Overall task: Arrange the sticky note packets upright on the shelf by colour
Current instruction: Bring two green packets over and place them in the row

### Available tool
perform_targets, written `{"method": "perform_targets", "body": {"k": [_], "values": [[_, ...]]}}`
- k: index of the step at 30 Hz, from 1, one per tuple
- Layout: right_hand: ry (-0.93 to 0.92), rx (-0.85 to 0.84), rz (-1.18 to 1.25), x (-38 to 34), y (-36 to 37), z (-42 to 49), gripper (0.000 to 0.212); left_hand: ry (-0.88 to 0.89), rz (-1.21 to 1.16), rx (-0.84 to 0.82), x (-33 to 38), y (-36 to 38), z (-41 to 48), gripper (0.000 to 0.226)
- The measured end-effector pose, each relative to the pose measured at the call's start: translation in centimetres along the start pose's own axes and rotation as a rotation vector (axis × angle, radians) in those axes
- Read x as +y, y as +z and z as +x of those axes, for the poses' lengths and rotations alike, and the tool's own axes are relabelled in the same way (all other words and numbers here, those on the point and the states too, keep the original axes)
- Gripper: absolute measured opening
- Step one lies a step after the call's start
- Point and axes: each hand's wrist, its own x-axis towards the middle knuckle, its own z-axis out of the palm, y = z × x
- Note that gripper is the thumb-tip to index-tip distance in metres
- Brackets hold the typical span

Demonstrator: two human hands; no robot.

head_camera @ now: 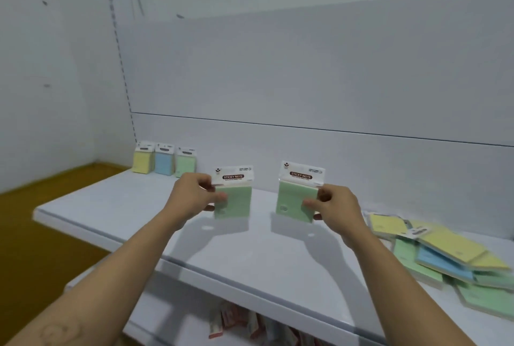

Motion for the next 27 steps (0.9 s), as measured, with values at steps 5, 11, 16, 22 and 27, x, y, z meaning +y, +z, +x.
{"method": "perform_targets", "body": {"k": [5,11,16,22,27], "values": [[-0.052,-0.080,0.007,-4.0,5.4,0.8,0.019,0.007,-0.056,0.104,-1.5,-5.3,0.5,0.017],[-0.109,-0.138,-0.007,-8.1,12.8,1.2,0.018,-0.008,-0.140,0.237,-4.3,-12.2,1.0,0.022],[-0.139,-0.131,-0.022,-11.4,19.5,2.1,0.018,-0.012,-0.166,0.260,-6.4,-17.3,1.7,0.020],[-0.143,-0.144,-0.047,-13.3,27.0,2.7,0.019,-0.019,-0.198,0.270,-10.1,-23.6,3.8,0.022],[-0.127,-0.114,-0.072,-14.1,30.9,4.2,0.018,-0.005,-0.205,0.289,-12.2,-27.7,5.6,0.023]]}}
